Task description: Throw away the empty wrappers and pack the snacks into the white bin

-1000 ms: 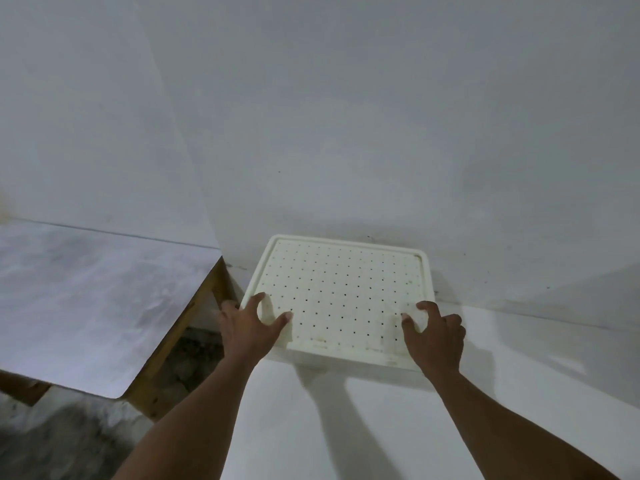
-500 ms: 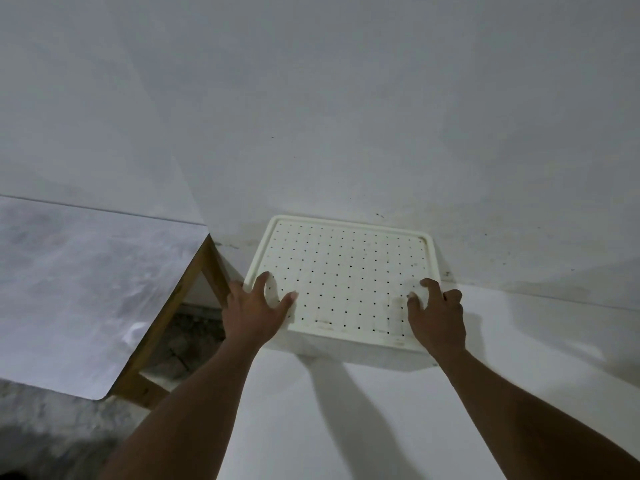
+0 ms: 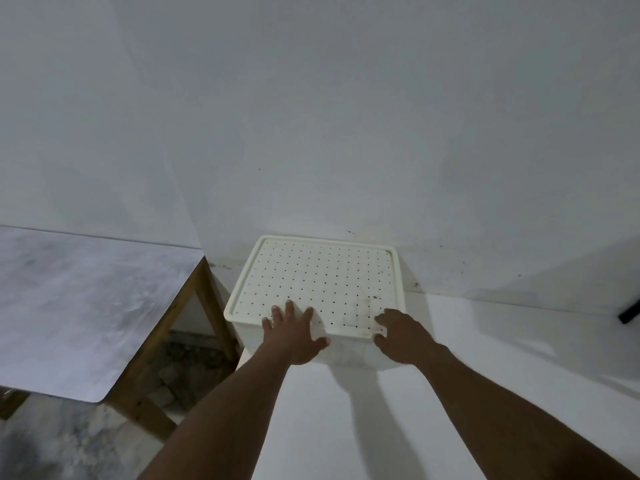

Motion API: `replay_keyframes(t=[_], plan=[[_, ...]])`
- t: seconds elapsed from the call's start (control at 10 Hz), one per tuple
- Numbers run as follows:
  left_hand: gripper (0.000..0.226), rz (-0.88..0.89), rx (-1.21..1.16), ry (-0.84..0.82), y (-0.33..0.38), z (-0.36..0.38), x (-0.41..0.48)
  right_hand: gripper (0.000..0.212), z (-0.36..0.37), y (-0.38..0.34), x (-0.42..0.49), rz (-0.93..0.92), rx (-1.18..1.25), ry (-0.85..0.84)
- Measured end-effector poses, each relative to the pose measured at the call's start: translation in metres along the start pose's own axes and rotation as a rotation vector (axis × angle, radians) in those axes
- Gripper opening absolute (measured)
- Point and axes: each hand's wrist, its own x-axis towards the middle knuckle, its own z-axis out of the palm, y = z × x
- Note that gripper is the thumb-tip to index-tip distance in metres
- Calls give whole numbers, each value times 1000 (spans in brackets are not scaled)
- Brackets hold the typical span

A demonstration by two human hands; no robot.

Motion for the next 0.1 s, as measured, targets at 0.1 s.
replay_keyframes(t=[0.1], plan=[[80, 117, -63, -150, 36, -15, -13, 41, -24, 7, -20, -52, 83, -90]])
